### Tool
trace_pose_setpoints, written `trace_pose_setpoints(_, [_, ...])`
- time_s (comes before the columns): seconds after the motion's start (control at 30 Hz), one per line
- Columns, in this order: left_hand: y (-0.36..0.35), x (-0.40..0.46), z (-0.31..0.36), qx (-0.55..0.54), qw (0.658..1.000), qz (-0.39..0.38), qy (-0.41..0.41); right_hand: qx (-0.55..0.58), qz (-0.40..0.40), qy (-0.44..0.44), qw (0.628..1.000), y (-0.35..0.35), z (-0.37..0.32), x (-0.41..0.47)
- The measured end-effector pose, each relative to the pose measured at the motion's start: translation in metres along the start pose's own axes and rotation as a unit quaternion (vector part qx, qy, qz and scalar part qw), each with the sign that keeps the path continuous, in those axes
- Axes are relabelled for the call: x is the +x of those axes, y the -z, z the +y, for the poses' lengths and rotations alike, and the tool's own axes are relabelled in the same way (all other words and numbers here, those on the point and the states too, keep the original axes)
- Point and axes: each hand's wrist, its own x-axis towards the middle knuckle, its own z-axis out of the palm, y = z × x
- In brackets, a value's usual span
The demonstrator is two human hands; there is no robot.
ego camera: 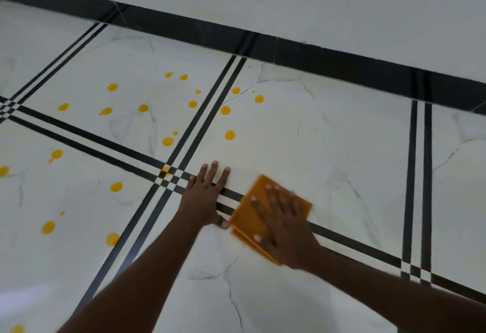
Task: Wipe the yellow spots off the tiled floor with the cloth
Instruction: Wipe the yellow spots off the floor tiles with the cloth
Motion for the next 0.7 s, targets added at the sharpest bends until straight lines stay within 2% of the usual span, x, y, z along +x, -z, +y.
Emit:
trace_pose_setpoints(0.07, [0.0,0.0,0.0,0.01,1.0,0.002,0.005,-0.017,0.011,0.061,0.998,0.007,0.015,0.057])
trace_pose_setpoints(0.1, [0.0,0.0,0.001,0.011,1.0,0.001,0.008,-0.016,0.011,0.034,0.999,0.017,0.037,0.083])
trace_pose_setpoints(0.2, [-0.002,-0.001,0.002,0.01,1.0,0.006,0.014,-0.013,0.011,-0.179,0.984,0.046,0.125,0.102])
trace_pose_setpoints(0.3, [-0.003,0.0,0.001,0.011,1.0,0.012,0.018,-0.019,0.049,-0.255,0.966,0.054,0.171,0.051])
trace_pose_setpoints(0.4, [0.003,-0.003,0.005,0.019,0.999,-0.001,0.029,-0.012,0.078,-0.26,0.962,0.027,0.128,0.006])
trace_pose_setpoints(0.53, [0.009,-0.014,0.02,0.024,0.998,0.011,0.054,-0.01,0.063,-0.172,0.983,0.008,0.058,-0.003])
trace_pose_setpoints(0.7, [0.001,-0.024,0.02,-0.008,0.998,0.027,0.063,-0.014,0.045,-0.16,0.986,0.027,0.091,0.04])
